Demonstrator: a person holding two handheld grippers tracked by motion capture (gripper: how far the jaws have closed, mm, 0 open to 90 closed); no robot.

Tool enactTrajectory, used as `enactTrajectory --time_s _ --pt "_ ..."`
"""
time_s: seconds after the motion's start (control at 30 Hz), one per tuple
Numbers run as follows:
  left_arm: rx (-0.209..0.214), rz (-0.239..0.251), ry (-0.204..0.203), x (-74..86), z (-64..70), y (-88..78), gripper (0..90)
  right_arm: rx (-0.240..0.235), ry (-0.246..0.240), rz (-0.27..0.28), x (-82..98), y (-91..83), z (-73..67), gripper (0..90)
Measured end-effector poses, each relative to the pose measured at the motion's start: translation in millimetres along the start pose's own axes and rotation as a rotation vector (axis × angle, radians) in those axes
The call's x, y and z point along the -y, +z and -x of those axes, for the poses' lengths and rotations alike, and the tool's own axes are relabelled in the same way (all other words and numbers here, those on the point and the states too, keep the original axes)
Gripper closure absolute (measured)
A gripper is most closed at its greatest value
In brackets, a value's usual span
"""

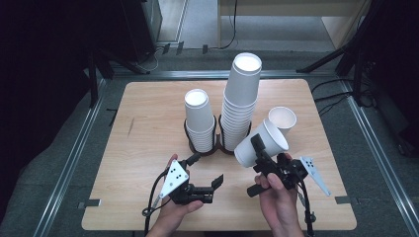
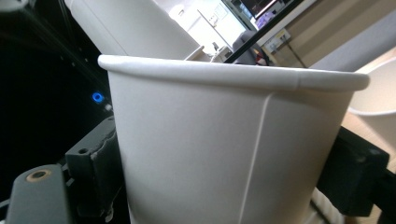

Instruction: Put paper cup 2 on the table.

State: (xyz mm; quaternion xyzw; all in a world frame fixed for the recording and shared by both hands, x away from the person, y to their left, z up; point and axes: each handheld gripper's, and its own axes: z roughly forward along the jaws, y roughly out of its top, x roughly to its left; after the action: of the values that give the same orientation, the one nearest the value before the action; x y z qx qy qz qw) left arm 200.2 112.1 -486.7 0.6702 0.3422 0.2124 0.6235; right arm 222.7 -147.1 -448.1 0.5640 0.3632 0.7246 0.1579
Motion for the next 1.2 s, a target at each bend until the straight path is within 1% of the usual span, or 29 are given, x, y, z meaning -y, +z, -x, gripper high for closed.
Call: enactTrajectory --time_s 0.03,0.23,0.27,0.3,0.37,0.47,0.5,0.53,0.57,0.6,0.63,0.7,0.73,0.8,0.87,0.9,0.93,0.97,1.0,1.03,1.07,1.13,1.2 --pt "-0.001 -0.002 0.001 0.3 -0.4 0.1 2.9 0.000 0.000 0.000 0.0 0.0 0.0 13.9" --pt "-0.010 -0.014 -0.003 2.4 -3.0 0.0 2.9 0.012 -0.112 0.001 -0.8 -1.5 2.5 13.9" --pt "-0.013 -0.016 -0.003 2.7 -3.5 -0.3 2.9 0.015 -0.150 0.005 -1.5 -1.6 3.7 13.9" --pt "-0.013 -0.016 -0.003 2.7 -3.5 -0.3 2.9 0.015 -0.150 0.005 -1.5 -1.6 3.7 13.9" --pt "-0.018 -0.020 0.001 3.1 -4.5 -1.3 2.9 0.017 -0.200 0.001 -1.8 -1.4 5.0 13.9" --pt "-0.027 -0.023 -0.001 3.6 -6.9 -3.3 2.8 0.025 -0.262 -0.012 -3.3 -1.6 7.1 13.9" --pt "-0.032 -0.025 0.003 3.8 -8.0 -4.1 2.8 0.029 -0.308 -0.007 -4.5 -1.7 8.6 13.9" --pt "-0.036 -0.026 0.001 4.1 -9.3 -4.6 2.8 0.029 -0.308 -0.007 -4.5 -1.7 8.6 13.9" --pt "-0.042 -0.033 -0.001 4.9 -12.2 -6.4 2.8 0.035 -0.368 -0.008 -5.8 -1.8 11.0 13.9" --pt "-0.042 -0.033 -0.001 4.9 -12.2 -6.4 2.8 0.038 -0.383 -0.009 -6.1 -1.7 11.8 13.9" --pt "-0.046 -0.038 0.002 5.7 -13.6 -7.8 2.8 0.038 -0.383 -0.009 -6.1 -1.7 11.8 13.9" --pt "-0.058 -0.044 0.001 7.5 -17.1 -11.5 2.8 0.049 -0.425 -0.003 -6.7 -1.4 14.2 14.0" --pt "-0.065 -0.045 -0.003 8.6 -18.8 -13.6 2.8 0.053 -0.440 -0.011 -7.2 -1.2 15.5 13.9" --pt "-0.082 -0.048 -0.008 11.0 -23.4 -18.6 2.8 0.064 -0.457 -0.030 -7.8 -0.3 19.1 13.8" --pt "-0.102 -0.056 -0.009 14.0 -29.2 -25.2 2.8 0.063 -0.478 -0.045 -7.3 0.2 22.8 13.9" --pt "-0.111 -0.057 -0.016 15.5 -31.6 -28.1 2.8 0.060 -0.487 -0.051 -7.2 0.3 24.7 13.7" --pt "-0.131 -0.058 -0.021 17.8 -36.5 -33.6 2.8 0.069 -0.503 -0.050 -6.8 0.5 28.1 13.7" --pt "-0.141 -0.057 -0.028 18.8 -39.2 -37.0 2.8 0.073 -0.507 -0.052 -6.8 0.4 30.2 13.6" --pt "-0.141 -0.057 -0.028 18.8 -39.2 -37.0 2.8 0.077 -0.507 -0.050 -6.8 0.5 32.2 13.4" --pt "-0.153 -0.057 -0.033 19.6 -42.1 -40.4 2.8 0.077 -0.507 -0.050 -6.8 0.5 32.2 13.4" --pt "-0.163 -0.057 -0.036 20.2 -44.9 -43.9 2.8 0.092 -0.507 -0.049 -6.6 0.8 36.5 13.5" --pt "-0.186 -0.056 -0.039 21.1 -50.9 -52.0 2.8 0.093 -0.509 -0.051 -6.3 1.0 38.4 13.6" --pt "-0.211 -0.053 -0.045 22.3 -57.9 -61.3 2.8 0.107 -0.530 -0.052 -5.4 1.3 42.5 13.8"
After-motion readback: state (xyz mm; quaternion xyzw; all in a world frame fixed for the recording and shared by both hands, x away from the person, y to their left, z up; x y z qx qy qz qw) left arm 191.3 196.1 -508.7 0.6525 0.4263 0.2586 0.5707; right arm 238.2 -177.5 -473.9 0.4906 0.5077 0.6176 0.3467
